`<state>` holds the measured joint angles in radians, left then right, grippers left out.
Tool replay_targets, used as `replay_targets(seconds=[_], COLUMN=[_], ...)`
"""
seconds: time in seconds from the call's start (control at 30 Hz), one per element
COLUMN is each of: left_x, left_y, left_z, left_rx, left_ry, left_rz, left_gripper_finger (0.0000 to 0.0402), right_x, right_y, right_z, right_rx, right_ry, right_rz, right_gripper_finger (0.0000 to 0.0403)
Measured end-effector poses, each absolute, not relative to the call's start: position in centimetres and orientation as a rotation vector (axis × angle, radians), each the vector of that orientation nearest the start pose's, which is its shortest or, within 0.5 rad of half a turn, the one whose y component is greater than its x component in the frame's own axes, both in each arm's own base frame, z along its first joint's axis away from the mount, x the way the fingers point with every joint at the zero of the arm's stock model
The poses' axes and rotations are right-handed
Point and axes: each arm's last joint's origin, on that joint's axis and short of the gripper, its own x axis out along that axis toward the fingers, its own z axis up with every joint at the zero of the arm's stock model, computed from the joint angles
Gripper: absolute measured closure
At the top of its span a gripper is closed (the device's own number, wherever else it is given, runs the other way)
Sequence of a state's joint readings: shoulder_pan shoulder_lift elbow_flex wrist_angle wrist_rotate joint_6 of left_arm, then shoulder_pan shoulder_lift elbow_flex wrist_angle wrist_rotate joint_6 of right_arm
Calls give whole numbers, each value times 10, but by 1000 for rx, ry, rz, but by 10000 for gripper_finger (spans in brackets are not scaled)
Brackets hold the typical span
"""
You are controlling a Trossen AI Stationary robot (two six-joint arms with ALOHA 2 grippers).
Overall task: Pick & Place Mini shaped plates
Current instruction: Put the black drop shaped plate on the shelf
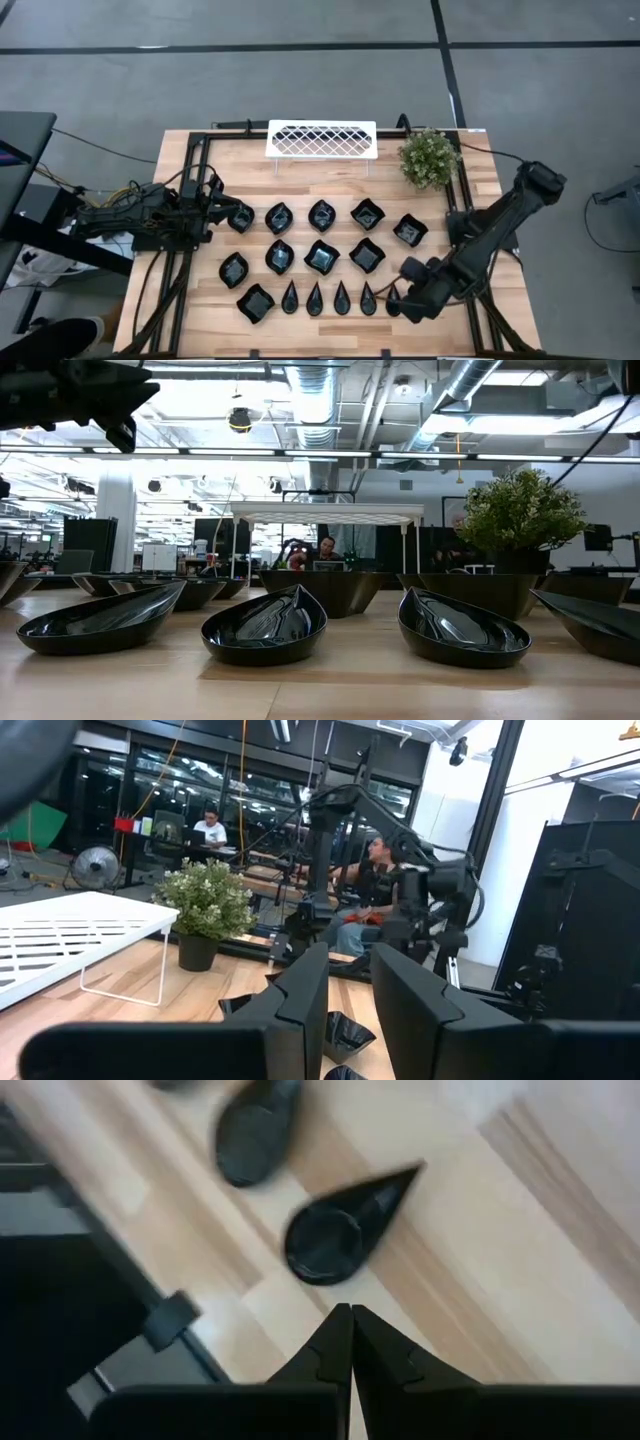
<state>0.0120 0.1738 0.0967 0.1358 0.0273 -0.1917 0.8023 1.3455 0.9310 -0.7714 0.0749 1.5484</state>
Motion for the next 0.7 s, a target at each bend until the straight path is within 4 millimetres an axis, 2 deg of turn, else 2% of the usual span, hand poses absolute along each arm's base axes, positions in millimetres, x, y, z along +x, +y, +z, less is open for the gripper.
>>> replay_targets(seconds=[0.17,0.37,0.7], left_x=[105,105,105], left_y=[0,0,0], left_z=[196,196,196], left_rx=[-191,-191,-191], left_ry=[-56,-56,-56], left_rz=[-20,-21,-20], left_gripper_finger=[320,320,320], right_x=[174,180,190], right_y=[183,183,182], right_z=[214,203,197], right_rx=[841,834,829], right_ry=[1282,1289,1280], right_rz=[-404,-467,-458], right_gripper_finger=[400,391,315])
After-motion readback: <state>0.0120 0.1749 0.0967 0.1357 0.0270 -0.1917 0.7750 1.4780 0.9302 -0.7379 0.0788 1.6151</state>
